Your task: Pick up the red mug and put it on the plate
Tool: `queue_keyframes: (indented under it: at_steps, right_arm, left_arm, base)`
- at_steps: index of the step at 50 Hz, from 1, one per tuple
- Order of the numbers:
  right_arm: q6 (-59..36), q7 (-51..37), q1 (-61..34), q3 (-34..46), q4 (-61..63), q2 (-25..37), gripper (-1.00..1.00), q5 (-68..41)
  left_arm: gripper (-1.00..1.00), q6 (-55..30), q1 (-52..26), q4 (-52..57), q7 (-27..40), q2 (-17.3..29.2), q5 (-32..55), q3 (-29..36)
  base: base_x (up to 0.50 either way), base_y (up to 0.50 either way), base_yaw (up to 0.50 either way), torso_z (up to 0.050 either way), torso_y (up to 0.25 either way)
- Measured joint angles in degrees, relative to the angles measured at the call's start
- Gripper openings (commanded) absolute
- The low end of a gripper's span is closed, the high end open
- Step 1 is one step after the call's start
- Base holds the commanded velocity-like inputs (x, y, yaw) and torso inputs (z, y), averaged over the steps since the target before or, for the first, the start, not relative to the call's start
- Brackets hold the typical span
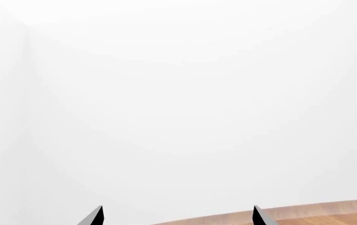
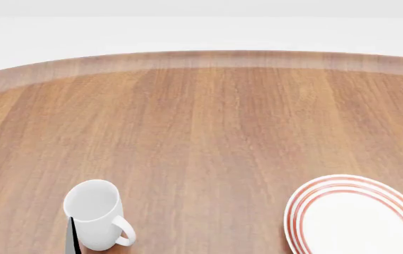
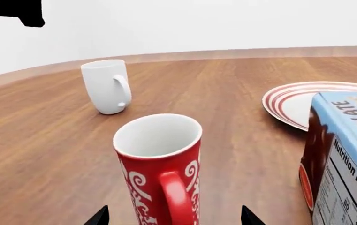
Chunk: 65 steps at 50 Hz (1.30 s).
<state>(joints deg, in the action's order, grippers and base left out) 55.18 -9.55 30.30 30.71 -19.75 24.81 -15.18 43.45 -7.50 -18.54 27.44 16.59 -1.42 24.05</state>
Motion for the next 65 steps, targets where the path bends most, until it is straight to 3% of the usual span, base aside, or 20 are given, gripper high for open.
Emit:
queue_keyframes:
  at_steps: [65]
  right_arm:
    - [0.7, 5.5, -6.0, -0.2, -9.8, -4.7, 1.0, -3.1]
  left_arm:
    - [1.0, -0.2, -0.2, 0.1, 0.9, 0.5, 0.2, 0.9]
  base:
    - [0.0, 0.0, 0.0, 0.0, 0.0]
